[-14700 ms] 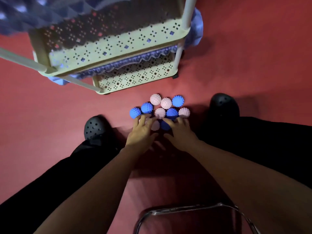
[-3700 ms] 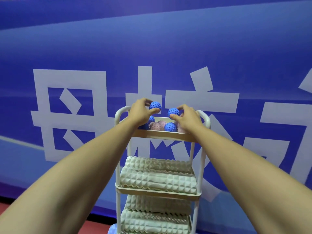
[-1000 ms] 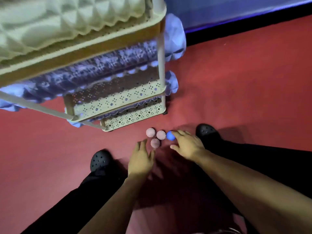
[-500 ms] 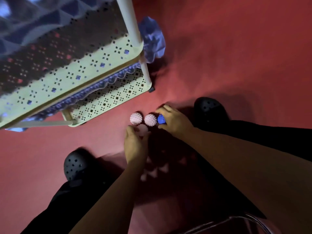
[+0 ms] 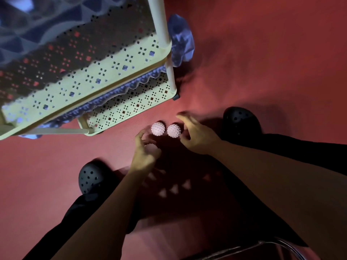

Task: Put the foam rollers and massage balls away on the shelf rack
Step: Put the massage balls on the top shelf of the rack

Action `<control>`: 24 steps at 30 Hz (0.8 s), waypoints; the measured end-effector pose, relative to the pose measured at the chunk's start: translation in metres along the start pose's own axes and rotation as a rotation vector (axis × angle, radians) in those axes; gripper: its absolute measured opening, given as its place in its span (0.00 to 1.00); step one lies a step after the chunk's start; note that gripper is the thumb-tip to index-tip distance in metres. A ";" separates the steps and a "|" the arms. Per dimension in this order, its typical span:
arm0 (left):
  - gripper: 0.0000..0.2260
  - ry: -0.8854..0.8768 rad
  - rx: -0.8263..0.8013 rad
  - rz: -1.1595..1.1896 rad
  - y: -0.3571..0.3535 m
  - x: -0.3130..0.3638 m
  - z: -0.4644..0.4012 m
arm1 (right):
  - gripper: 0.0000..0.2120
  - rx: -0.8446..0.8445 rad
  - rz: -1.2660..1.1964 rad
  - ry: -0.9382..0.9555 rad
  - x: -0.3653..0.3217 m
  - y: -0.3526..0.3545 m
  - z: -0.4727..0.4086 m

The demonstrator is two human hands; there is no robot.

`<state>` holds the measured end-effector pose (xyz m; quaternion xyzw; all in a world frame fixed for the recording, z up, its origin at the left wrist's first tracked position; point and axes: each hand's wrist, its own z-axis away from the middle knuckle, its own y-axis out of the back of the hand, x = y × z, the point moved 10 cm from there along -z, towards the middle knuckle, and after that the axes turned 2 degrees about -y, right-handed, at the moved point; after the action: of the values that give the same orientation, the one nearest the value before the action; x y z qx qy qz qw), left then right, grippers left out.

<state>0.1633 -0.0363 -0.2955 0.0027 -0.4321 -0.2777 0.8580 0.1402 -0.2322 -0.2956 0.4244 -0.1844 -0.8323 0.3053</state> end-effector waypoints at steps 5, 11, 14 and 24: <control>0.34 -0.022 0.120 -0.439 0.015 0.016 -0.019 | 0.40 -0.086 0.120 -0.067 0.006 -0.017 -0.011; 0.35 -0.043 0.049 -0.745 0.006 0.013 -0.052 | 0.21 0.012 -0.002 -0.067 0.013 -0.012 -0.011; 0.27 -0.045 0.042 -0.792 0.003 0.012 -0.056 | 0.20 0.074 -0.110 -0.099 0.023 -0.007 -0.007; 0.20 0.251 -0.153 0.128 -0.018 0.035 0.016 | 0.13 0.029 -0.775 -0.322 0.004 0.016 0.041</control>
<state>0.1596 -0.0646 -0.2639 -0.0557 -0.2981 -0.2522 0.9189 0.1104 -0.2452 -0.2651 0.3308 -0.0683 -0.9387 -0.0689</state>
